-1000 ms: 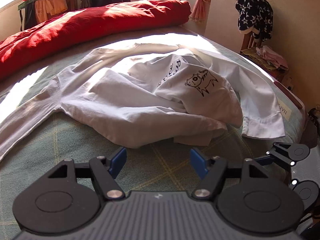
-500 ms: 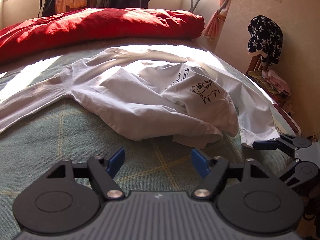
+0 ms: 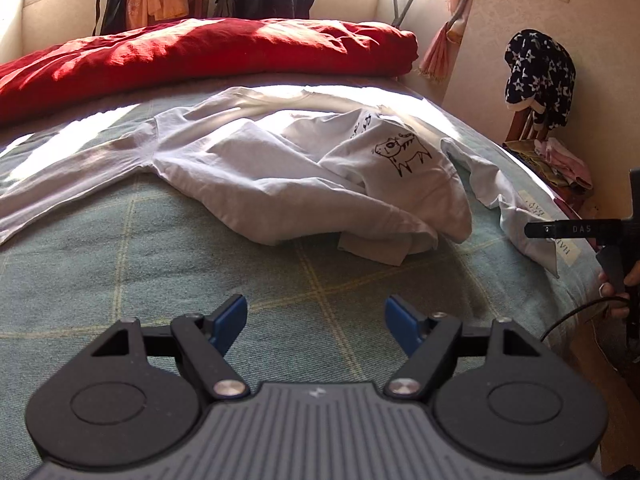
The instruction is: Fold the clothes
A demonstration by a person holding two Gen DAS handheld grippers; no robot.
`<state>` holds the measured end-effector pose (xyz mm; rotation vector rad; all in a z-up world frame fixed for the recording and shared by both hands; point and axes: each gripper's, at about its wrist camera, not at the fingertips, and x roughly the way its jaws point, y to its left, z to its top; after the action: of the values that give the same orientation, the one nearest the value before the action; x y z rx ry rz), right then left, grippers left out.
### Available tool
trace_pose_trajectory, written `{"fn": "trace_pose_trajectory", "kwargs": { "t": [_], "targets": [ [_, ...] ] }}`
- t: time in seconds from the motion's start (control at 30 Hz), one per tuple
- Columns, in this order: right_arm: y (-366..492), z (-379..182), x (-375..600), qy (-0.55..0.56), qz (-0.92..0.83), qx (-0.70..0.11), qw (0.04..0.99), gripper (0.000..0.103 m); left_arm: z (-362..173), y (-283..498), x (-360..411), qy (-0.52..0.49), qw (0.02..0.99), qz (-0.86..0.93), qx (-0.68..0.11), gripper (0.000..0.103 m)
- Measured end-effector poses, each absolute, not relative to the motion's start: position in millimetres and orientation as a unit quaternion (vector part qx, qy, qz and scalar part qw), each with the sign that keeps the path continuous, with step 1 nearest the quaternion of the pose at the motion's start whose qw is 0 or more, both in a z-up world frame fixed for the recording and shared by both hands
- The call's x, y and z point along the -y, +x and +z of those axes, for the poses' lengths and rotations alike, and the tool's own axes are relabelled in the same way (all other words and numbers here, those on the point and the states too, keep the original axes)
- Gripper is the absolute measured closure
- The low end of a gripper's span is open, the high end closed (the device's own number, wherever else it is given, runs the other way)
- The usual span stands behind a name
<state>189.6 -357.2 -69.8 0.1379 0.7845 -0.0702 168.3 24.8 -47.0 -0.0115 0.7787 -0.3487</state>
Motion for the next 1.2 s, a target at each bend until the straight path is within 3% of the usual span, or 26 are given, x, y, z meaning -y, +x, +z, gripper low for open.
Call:
{"fn": "trace_pose_trajectory", "kwargs": {
  "t": [0.43, 0.77, 1.03, 1.2],
  "targets": [
    [238.3, -31.7, 354.5, 0.055, -0.004, -0.337, 0.940, 0.000, -30.9, 160.4, -2.4, 0.002, 0.917, -0.181, -0.355, 0.022],
    [325.1, -84.8, 315.0, -0.128, -0.057, -0.408, 0.902, 0.000, -39.5, 175.0, 0.3, -0.001, 0.914, -0.173, -0.367, 0.021],
    [330.8, -81.6, 350.6, -0.243, -0.108, -0.406, 0.874, 0.000, -47.9, 187.3, 3.4, -0.008, 0.913, -0.175, -0.368, 0.021],
    [336.7, -79.5, 366.1, -0.257, -0.119, -0.413, 0.866, 0.000, -49.1, 190.1, 10.0, -0.005, 0.913, -0.177, -0.368, 0.021]
  ]
}}
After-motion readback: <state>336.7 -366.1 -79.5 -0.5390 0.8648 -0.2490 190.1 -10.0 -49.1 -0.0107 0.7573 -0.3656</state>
